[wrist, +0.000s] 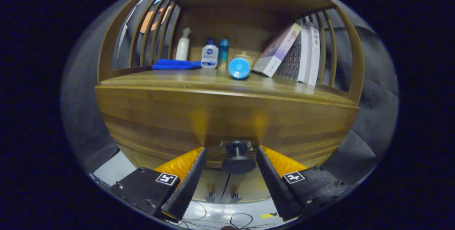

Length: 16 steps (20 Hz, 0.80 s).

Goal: Pull open the drawer, take out the items inside it, and place them on the countertop above the cabinet.

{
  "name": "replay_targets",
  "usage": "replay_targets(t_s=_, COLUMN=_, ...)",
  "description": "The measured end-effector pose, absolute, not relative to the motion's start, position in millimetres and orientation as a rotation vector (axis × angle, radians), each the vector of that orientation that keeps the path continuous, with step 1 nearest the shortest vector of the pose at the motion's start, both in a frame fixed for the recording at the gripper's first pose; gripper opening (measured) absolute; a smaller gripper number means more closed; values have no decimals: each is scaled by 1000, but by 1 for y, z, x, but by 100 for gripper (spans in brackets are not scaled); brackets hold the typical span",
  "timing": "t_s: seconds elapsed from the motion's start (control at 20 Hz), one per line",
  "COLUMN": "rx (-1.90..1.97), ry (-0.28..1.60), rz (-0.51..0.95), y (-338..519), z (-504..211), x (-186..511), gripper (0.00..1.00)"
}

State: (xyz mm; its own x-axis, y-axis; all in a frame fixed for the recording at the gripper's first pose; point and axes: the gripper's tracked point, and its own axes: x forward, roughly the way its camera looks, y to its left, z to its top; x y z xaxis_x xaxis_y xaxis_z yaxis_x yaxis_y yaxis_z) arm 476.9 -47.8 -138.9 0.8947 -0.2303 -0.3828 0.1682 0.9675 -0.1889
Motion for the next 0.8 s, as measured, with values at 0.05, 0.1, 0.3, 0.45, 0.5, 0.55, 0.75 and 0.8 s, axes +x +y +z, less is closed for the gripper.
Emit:
replay_targets(t_s=0.05, rx=-126, ry=413, rz=-192, y=-44, z=-141, x=474, gripper=94)
replay_targets(t_s=0.1, rx=-107, ry=414, rz=-183, y=-42, z=-142, x=469, gripper=94)
replay_targets(t_s=0.3, rx=-92, ry=407, rz=-160, y=-47, z=-131, x=437, gripper=94)
replay_targets(t_s=0.45, rx=-64, ry=386, rz=-137, y=-49, z=-119, x=398, gripper=94)
replay_targets(t_s=0.5, rx=-53, ry=382, rz=-137, y=-54, z=-116, x=389, gripper=94)
replay_targets(t_s=0.55, rx=-43, ry=382, rz=-132, y=-56, z=-112, x=379, gripper=94)
replay_targets(t_s=0.75, rx=-19, ry=364, rz=-132, y=-71, z=-95, x=334, gripper=94)
replay_targets(t_s=0.8, rx=-16, ry=356, rz=-134, y=-76, z=-90, x=323, gripper=94)
